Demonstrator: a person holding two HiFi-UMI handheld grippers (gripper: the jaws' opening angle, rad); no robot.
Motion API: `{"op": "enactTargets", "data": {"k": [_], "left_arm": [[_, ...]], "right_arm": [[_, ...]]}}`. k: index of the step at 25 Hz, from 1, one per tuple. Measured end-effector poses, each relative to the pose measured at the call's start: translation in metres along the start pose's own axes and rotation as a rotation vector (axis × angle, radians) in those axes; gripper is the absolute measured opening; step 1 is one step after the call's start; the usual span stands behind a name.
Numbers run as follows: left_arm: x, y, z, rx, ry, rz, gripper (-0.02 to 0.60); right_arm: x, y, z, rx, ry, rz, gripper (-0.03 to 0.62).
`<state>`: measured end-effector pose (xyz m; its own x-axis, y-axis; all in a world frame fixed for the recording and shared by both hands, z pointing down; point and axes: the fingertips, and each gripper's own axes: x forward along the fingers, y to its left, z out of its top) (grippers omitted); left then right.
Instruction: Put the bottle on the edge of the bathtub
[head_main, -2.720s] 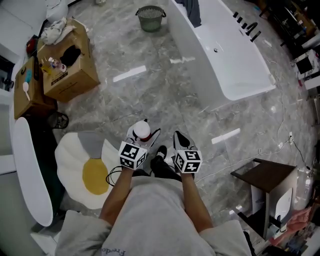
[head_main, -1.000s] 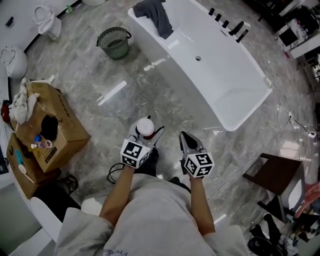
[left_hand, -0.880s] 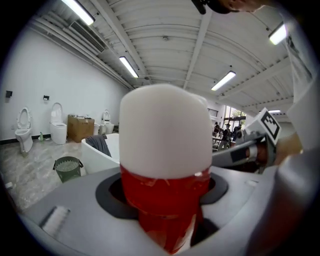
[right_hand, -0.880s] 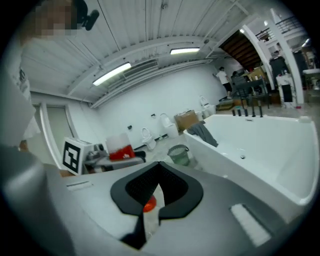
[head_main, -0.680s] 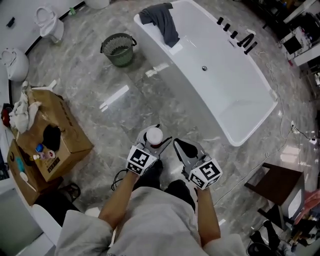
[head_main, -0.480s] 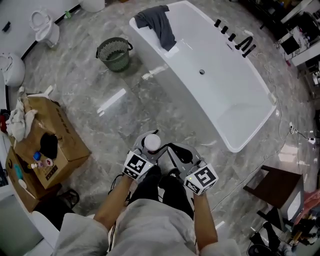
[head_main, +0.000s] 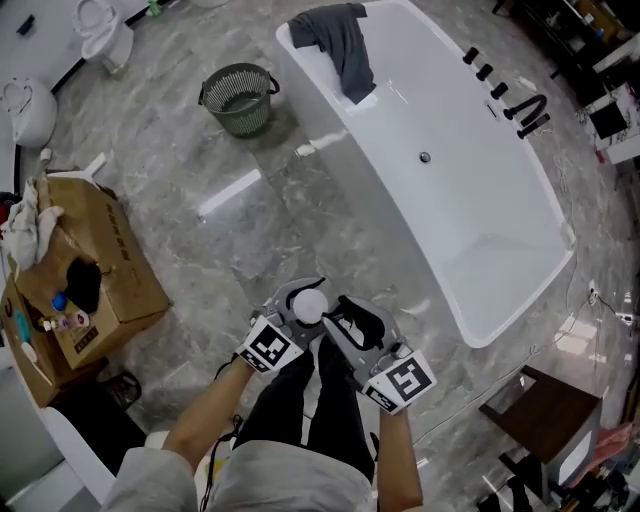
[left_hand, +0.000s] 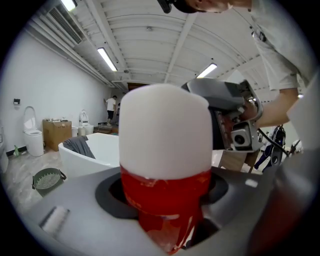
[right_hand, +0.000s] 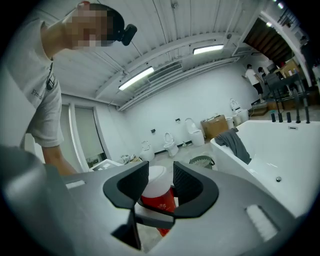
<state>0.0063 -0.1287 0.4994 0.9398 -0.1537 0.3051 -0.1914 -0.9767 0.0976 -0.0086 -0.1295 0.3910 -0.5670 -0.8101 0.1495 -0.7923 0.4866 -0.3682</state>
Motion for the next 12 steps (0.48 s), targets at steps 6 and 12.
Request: {"op": "enactTargets", "data": {"k": [6, 12], "left_arm": [[0.040, 0.031, -0.041, -0.021, 0.024, 0.031, 0.333], [0.075, 0.039, -0.078, -0.021, 0.068, 0.050, 0.334]], "right_arm": [[0.029, -0.041, -0.036, 0.000, 0.049, 0.045, 0.174], [0.044, -0.076, -0.080, -0.036, 0.195, 0.079, 0.306]]}}
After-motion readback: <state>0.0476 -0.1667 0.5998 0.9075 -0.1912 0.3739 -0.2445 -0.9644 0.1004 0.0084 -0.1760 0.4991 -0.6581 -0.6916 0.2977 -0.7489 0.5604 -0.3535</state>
